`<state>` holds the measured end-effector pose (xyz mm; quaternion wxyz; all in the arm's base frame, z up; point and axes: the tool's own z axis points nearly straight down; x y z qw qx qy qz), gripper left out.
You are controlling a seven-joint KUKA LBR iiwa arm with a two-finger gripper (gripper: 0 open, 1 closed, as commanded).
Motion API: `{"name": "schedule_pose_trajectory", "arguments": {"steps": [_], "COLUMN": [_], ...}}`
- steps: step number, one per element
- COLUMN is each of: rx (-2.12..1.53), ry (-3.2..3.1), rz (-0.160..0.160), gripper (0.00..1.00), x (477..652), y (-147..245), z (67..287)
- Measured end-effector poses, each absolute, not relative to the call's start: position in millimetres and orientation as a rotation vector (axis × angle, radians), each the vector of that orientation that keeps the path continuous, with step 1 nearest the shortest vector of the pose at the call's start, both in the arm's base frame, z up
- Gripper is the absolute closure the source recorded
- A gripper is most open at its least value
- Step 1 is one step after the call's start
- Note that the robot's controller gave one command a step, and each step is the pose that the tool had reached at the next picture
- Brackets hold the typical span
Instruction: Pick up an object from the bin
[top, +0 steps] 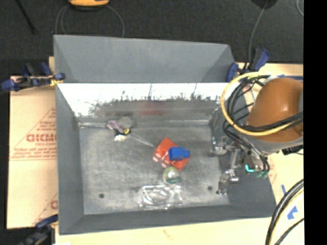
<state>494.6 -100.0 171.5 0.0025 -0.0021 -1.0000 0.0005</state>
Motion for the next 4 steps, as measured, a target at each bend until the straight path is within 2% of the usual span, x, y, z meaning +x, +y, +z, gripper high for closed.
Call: {"name": "schedule_pose_trajectory", "arguments": {"steps": [1, 2, 3, 4], "rx": [0.239, 0.28, 0.281, 0.246], "ry": [-3.138, -3.14, -3.15, -3.143], "rz": [0.0, 0.005, 0.008, 0.005], "gripper": [0.0, 0.0, 1.0, 1.0], "x": [576.0, 583.8, 586.8, 551.4], "y": [-56.8, -36.0, -37.1, -26.4], "z": [122.1, 71.5, 77.4, 210.9]}}
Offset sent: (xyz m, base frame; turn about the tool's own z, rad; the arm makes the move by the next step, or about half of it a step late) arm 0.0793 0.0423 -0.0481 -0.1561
